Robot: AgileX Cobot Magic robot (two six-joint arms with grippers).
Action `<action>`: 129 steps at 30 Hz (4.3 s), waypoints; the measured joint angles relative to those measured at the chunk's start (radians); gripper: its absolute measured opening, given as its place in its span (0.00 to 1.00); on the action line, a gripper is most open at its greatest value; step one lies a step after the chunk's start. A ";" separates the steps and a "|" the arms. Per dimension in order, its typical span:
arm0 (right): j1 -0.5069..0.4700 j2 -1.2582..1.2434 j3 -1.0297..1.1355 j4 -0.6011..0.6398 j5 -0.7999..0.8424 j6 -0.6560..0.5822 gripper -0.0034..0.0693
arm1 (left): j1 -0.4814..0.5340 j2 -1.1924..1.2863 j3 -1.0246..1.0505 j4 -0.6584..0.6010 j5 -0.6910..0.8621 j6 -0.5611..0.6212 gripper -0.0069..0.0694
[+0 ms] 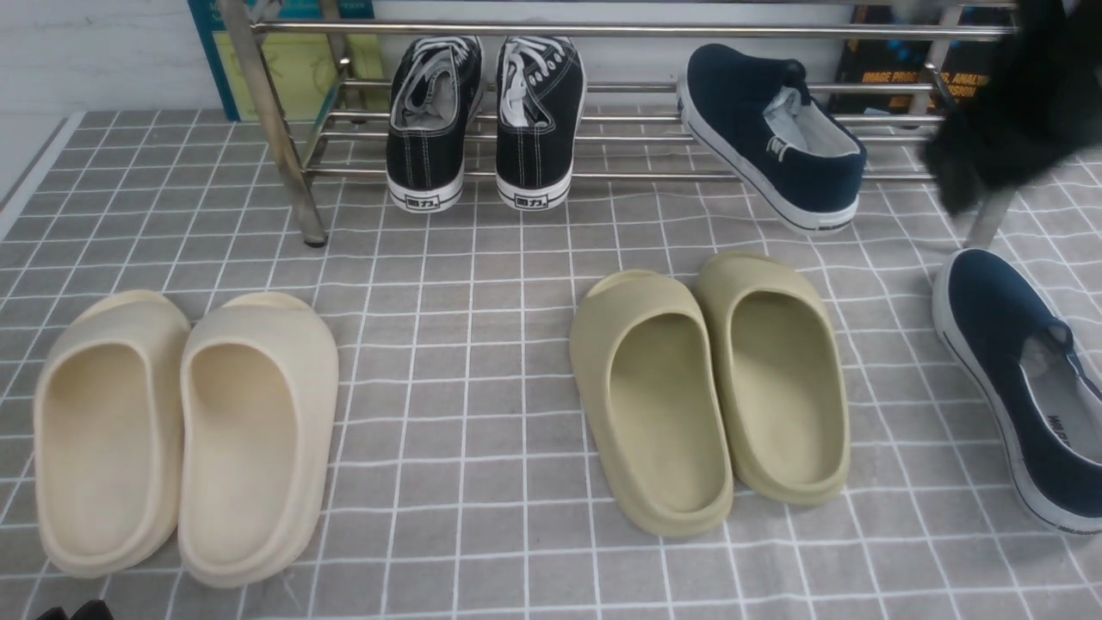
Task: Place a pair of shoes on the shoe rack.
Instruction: Use the right arm to grab the shoe closest to it, then use the right arm to put a shoe into the shoe rack
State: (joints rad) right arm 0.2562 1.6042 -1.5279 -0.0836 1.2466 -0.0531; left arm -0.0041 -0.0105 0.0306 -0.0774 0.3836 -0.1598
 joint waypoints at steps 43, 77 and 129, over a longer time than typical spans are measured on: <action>-0.131 -0.136 0.458 0.038 -0.319 0.066 0.10 | 0.000 0.000 0.000 -0.001 0.000 0.000 0.38; -0.126 0.526 -0.397 -0.016 -0.118 -0.160 0.10 | 0.000 0.000 0.000 -0.001 0.000 0.000 0.40; -0.137 0.467 -0.622 0.089 -0.019 -0.224 0.65 | 0.000 0.000 0.000 -0.001 0.000 0.000 0.40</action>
State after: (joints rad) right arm 0.1195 2.0708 -2.1497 0.0054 1.2280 -0.2775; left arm -0.0041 -0.0105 0.0306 -0.0783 0.3836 -0.1598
